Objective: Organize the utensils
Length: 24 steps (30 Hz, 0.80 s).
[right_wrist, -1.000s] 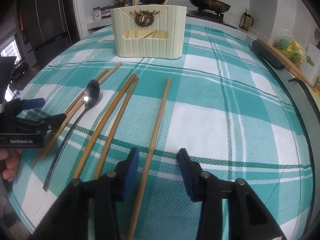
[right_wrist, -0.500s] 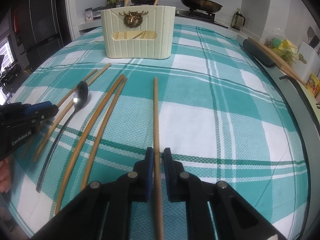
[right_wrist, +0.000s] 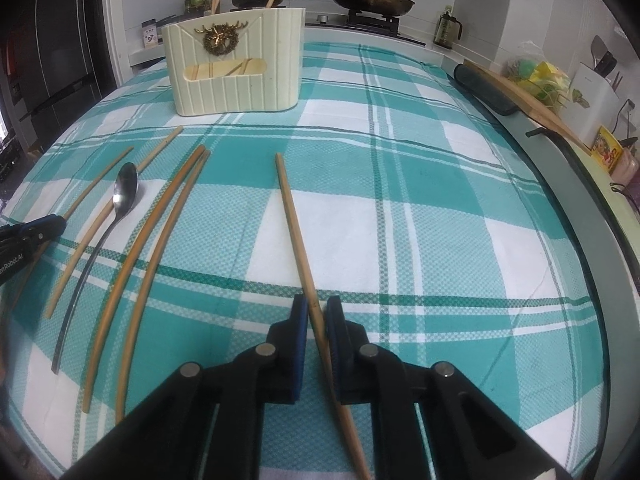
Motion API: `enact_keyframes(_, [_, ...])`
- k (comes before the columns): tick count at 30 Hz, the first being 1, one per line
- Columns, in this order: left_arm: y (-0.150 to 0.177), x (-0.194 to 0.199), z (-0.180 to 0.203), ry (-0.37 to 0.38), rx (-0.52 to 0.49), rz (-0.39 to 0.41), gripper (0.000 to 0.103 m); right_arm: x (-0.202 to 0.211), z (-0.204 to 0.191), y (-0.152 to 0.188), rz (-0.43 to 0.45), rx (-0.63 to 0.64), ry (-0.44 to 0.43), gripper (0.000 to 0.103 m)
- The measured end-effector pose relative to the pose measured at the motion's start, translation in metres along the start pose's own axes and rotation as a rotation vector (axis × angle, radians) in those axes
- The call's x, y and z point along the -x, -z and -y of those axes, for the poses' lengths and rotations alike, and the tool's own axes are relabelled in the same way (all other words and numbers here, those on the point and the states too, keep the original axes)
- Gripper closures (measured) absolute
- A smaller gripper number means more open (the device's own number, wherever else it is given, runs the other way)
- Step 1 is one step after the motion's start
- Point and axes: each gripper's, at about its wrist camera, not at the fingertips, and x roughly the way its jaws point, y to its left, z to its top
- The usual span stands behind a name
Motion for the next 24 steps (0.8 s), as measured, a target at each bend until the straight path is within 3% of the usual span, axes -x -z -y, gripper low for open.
enact_keyframes(2, [0.000, 0.000, -0.004, 0.019, 0.006, -0.010, 0.089, 0.001, 0.003, 0.001, -0.002, -0.002, -0.011, 0.093])
enact_keyframes(4, [0.000, 0.001, -0.004, 0.039, -0.007, -0.016, 0.066, 0.002, 0.005, 0.002, -0.001, 0.006, -0.023, 0.092])
enact_keyframes(5, [0.000, 0.002, -0.004, 0.053, -0.018, -0.019, 0.049, 0.002, 0.005, 0.003, -0.002, 0.013, -0.028, 0.089])
enact_keyframes(6, [0.000, 0.003, -0.003, 0.061, -0.034, -0.020, 0.041, 0.003, 0.004, 0.003, -0.002, 0.019, -0.030, 0.085])
enact_keyframes(8, [0.000, 0.005, -0.002, 0.063, -0.070, -0.024, 0.040, 0.006, 0.005, 0.004, -0.001, 0.030, -0.034, 0.067])
enact_keyframes(17, [-0.015, -0.001, -0.008, 0.150, -0.148, -0.109, 0.032, 0.012, 0.019, -0.002, -0.054, 0.035, -0.121, 0.066])
enact_keyframes(21, [-0.029, -0.003, -0.010, 0.178, -0.158, -0.120, 0.012, 0.012, 0.021, -0.015, -0.102, 0.052, -0.169, 0.066])
enact_keyframes(24, [-0.042, -0.005, -0.009, 0.173, -0.177, -0.116, 0.012, 0.007, 0.019, -0.026, -0.146, 0.071, -0.203, 0.066])
